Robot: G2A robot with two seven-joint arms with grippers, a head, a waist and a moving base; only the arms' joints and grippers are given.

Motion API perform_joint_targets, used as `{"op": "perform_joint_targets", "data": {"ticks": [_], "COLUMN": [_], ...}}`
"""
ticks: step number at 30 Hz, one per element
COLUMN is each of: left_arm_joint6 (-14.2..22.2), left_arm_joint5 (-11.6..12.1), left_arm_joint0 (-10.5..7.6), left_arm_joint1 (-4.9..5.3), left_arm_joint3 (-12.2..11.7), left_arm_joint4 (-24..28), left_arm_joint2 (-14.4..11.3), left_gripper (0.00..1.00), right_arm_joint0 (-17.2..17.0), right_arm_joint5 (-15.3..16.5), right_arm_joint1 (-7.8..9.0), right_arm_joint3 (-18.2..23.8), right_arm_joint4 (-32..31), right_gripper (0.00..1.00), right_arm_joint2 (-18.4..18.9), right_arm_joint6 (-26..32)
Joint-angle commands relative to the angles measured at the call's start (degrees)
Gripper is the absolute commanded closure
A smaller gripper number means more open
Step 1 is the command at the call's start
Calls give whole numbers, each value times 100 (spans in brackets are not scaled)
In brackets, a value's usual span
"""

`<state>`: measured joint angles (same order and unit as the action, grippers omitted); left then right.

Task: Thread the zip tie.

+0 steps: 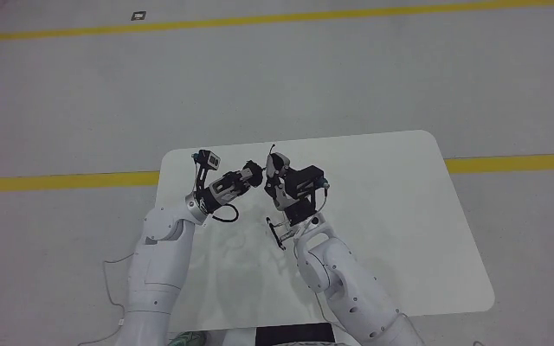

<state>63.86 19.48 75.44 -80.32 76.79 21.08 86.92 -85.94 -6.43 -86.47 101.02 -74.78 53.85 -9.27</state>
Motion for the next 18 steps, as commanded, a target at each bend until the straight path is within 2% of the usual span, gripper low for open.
{"op": "perform_joint_targets", "data": {"ticks": [1,6,15,18], "left_arm_joint6": [0,0,0,-197], "left_arm_joint5": [0,0,0,0], "left_arm_joint0": [0,0,0,86], "left_arm_joint1": [0,0,0,2], "left_arm_joint3": [0,0,0,104], "left_arm_joint4": [0,0,0,-24], "left_arm_joint2": [0,0,0,-41], "left_gripper": [100,100,100,100], "right_arm_joint0": [-43,-130,-130,-158], "right_arm_joint5": [47,220,220,184], "right_arm_joint1": [9,34,34,46], "right_arm_joint3": [111,435,435,470], "right_arm_joint4": [44,209,209,119], "right_gripper": [100,100,100,100], "right_arm_joint2": [31,113,113,164], "right_arm_joint6": [-6,159,159,93]}}
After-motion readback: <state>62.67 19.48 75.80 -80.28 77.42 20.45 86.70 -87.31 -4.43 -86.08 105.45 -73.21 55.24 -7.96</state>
